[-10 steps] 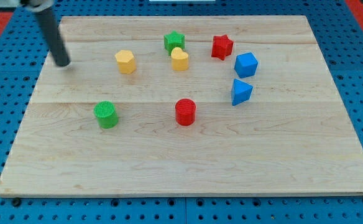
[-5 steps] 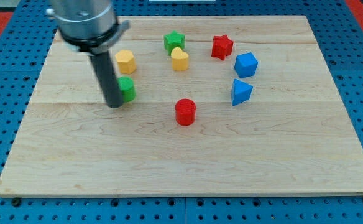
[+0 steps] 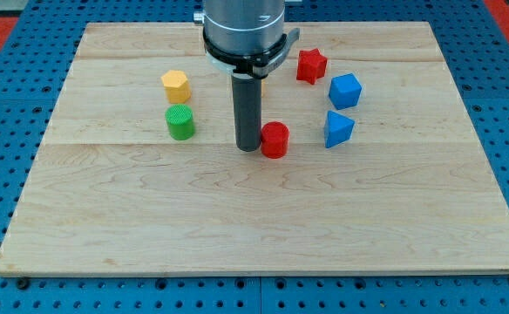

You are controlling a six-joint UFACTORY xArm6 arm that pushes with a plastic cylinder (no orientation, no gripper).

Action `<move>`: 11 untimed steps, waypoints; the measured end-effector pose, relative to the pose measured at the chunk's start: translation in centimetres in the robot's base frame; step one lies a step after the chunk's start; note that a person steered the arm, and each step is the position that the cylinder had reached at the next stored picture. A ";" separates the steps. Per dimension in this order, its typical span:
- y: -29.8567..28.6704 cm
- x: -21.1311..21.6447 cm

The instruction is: Adjust the red circle green circle and the yellow hexagon to form a circle

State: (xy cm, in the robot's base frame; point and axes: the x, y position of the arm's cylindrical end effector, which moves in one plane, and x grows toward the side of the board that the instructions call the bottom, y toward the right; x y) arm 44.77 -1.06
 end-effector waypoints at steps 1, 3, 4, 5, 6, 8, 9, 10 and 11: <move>-4.5 0.2; -12.4 -2.1; -10.8 -4.7; -11.5 -4.2; -15.0 -8.2; -9.6 -11.3; -12.1 -11.3; -13.9 -11.3; -14.2 -11.3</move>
